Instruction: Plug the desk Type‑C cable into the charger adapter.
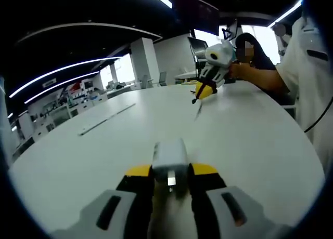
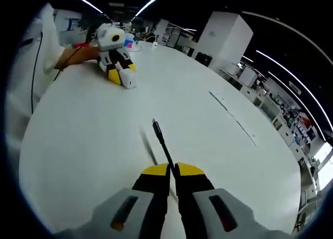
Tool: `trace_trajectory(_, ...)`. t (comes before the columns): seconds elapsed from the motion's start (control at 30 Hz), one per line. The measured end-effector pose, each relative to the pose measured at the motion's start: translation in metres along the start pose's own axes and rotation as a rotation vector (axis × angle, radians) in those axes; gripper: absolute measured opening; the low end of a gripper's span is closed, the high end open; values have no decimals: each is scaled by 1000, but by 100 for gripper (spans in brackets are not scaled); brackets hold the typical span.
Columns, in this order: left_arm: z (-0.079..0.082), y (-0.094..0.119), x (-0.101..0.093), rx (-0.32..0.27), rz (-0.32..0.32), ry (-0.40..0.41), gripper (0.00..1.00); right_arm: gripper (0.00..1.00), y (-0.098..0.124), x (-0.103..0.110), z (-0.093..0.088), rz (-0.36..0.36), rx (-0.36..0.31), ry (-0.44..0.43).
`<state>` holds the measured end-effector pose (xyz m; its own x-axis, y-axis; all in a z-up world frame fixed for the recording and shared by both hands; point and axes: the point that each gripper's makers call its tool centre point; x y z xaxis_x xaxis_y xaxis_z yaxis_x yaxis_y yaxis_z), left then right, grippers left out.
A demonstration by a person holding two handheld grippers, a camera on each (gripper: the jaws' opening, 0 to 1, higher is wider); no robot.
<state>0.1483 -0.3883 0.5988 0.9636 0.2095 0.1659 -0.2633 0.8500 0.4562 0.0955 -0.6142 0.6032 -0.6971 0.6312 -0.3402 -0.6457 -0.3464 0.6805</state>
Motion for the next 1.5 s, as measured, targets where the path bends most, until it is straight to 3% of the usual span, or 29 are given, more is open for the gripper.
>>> trace_trajectory(0.53, 0, 1, -1, 2, 2, -7, 26, 3, 3, 10, 4, 2, -2, 2)
trace_trajectory(1.5, 1, 0, 0, -5, -1, -8, 26, 3, 8, 16, 10, -6, -66, -33)
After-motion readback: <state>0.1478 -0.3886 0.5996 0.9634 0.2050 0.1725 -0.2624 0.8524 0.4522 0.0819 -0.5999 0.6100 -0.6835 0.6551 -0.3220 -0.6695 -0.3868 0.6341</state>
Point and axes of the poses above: the point that each gripper's makers call its tool centre point, and the gripper's own axes: y roughly backward along the fingers, x roughly to its left, z roughly out of its top, and after that the axes turned 7 degrees about x, right-handed
